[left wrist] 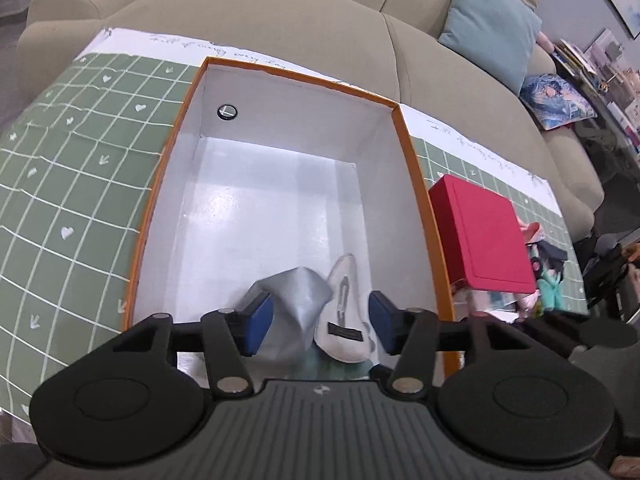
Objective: Organize soft objects
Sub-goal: 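Carry both items over the white box and open both grippers to drop them, then move both grippers back over the remaining pile of soft items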
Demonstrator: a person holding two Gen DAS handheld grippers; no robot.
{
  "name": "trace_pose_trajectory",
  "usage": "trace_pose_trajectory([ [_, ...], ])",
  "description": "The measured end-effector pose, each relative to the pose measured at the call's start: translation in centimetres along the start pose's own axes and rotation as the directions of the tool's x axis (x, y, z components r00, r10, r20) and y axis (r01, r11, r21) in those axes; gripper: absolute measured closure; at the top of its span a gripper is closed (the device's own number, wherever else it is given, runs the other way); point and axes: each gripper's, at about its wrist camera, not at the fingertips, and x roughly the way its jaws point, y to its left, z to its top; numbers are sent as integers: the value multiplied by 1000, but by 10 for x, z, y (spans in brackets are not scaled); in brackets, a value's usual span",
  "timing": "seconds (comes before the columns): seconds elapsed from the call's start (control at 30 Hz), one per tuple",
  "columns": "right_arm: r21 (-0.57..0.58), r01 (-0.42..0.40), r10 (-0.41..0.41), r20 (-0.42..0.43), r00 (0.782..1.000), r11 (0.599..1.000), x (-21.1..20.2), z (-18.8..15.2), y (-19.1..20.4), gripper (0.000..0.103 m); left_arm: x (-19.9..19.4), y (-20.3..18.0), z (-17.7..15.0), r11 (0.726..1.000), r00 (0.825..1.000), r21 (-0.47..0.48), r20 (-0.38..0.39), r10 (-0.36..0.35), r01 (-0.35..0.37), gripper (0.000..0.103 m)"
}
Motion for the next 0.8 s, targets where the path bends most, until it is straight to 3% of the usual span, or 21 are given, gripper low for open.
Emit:
trace_pose_trajectory([
  [0.1, 2, -5, 5, -10, 1000, 1000, 4, 0, -1, 26, -1, 1, 1, 1000, 1000, -16, -15, -16, 16, 23],
  [0.37, 5, -15, 15, -3, 1000, 1000, 2, 0, -2, 26, -4, 2, 1, 998, 999, -56, -46, -23, 20, 17],
  [0.63, 32, -52, 51, 25, 998, 998, -10, -2, -4, 17, -25, -12, -1, 998, 998, -45, -42, 36, -38, 17],
  [0.8, 72, -56, 52, 57, 997, 996, -23, -6, -15, 16, -43, -39, 3, 995, 995, 23, 5, 96, -96, 17],
])
